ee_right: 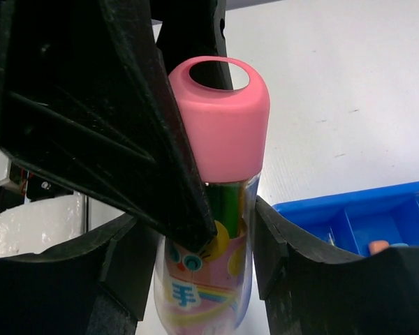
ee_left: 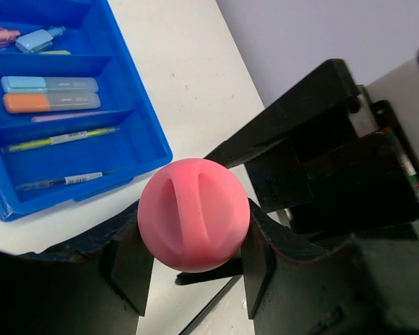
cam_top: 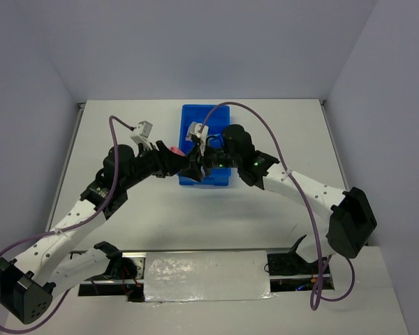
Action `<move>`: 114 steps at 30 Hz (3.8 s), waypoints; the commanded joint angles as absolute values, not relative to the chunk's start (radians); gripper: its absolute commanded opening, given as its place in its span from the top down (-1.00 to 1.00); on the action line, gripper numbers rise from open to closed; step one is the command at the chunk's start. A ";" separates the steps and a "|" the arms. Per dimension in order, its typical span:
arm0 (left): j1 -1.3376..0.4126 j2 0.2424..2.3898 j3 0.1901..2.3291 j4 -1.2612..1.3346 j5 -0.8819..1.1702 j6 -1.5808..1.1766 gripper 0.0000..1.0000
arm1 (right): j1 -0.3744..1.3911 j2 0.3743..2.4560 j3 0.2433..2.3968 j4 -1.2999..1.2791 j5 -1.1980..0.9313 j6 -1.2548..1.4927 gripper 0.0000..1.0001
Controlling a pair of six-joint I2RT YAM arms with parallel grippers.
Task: Sort the stationery into containers
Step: Place the stationery in the storage box.
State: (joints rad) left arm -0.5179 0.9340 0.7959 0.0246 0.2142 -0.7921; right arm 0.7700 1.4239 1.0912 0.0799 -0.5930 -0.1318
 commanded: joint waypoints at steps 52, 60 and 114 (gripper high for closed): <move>-0.523 0.489 0.812 -0.566 -0.348 -0.354 -0.99 | 0.563 2.431 2.174 -0.244 0.144 -1.091 0.61; -0.523 0.459 0.798 -0.554 -0.328 -0.350 -0.99 | 0.554 2.393 2.160 -0.275 0.074 -1.051 0.71; -0.450 0.534 0.818 -0.591 -0.510 -0.405 -0.99 | 0.491 1.873 1.904 -0.055 0.054 -0.377 -0.99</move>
